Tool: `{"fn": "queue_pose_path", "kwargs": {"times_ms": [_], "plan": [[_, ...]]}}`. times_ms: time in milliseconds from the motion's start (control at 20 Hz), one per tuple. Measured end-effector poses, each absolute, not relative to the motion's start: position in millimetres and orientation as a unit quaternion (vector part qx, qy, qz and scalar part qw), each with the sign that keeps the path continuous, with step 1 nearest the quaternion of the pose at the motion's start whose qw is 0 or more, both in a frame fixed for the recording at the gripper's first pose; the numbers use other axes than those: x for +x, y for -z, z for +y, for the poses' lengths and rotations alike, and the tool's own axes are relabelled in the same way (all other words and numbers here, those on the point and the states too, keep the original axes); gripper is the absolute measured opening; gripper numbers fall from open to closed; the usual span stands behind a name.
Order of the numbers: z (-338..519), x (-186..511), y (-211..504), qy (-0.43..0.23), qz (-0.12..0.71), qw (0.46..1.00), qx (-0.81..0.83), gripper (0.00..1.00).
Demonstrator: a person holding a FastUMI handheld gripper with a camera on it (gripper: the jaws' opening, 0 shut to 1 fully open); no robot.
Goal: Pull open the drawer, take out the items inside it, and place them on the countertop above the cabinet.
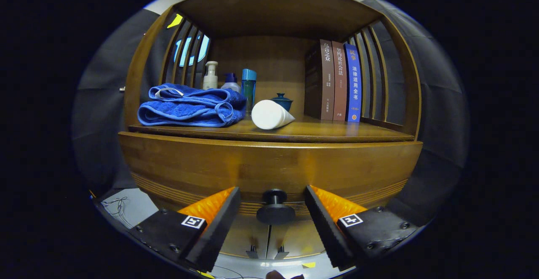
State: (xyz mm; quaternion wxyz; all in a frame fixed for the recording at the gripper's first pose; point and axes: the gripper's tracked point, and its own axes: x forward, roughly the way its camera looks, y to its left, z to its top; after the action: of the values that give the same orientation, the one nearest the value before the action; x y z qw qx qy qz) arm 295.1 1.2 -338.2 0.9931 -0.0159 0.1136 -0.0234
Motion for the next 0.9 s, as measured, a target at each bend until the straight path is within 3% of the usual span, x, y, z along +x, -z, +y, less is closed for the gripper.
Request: {"fn": "queue_pose_path", "kwargs": {"times_ms": [500, 900], "plan": [[-5, 295, 328, 0.026, 0.114, 0.993, -0.011, 0.99], [-11, 223, 216, 0.013, 0.064, 0.998, 0.012, 0.99]]}}
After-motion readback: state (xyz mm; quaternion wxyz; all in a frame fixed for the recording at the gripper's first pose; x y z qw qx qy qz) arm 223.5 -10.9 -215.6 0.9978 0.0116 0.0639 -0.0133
